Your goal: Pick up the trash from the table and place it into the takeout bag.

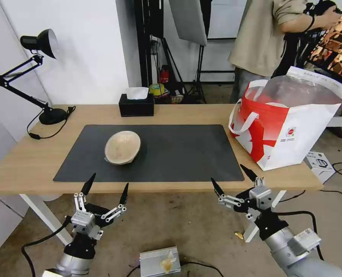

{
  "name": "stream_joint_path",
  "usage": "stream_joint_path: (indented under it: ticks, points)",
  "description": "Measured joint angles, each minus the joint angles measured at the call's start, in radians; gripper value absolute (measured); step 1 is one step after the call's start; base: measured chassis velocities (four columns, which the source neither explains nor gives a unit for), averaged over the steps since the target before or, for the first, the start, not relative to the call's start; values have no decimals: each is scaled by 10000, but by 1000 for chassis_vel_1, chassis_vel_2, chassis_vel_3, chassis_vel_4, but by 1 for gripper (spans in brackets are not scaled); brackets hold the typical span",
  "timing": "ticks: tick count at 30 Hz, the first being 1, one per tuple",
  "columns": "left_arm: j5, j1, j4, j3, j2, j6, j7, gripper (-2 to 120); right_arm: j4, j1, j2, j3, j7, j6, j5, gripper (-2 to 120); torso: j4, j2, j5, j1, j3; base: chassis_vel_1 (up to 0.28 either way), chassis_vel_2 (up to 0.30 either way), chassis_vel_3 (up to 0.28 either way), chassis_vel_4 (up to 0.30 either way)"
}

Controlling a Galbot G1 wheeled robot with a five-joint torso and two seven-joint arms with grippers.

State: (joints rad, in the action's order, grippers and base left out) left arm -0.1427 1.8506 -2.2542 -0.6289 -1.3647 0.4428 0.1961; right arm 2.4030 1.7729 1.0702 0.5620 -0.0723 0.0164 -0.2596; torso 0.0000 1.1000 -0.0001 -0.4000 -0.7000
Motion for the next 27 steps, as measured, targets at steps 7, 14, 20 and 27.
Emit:
stream_joint_path:
  ticks: [7, 14, 20, 27]
  points:
    - [-175, -115, 57, -1, 196, -53, -41, 100, 86, 311, 253, 41, -175, -184, 307, 100, -1, -1, 0, 0, 0, 0, 0, 0, 0]
    - [-284, -194, 145, 45, 328, -74, -83, 100, 136, 652, 542, 174, -321, -425, 607, 100, -1, -1, 0, 0, 0, 0, 0, 0, 0]
    - [-396, -243, 223, 69, 440, -84, -120, 100, 138, 932, 787, 389, -381, -642, 843, 100, -1, -1, 0, 0, 0, 0, 0, 0, 0]
    - [-581, -424, 298, 110, 762, -182, -133, 100, 134, 1010, 852, 447, -392, -737, 1028, 100, 0, 0, 0, 0, 0, 0, 0, 0, 0]
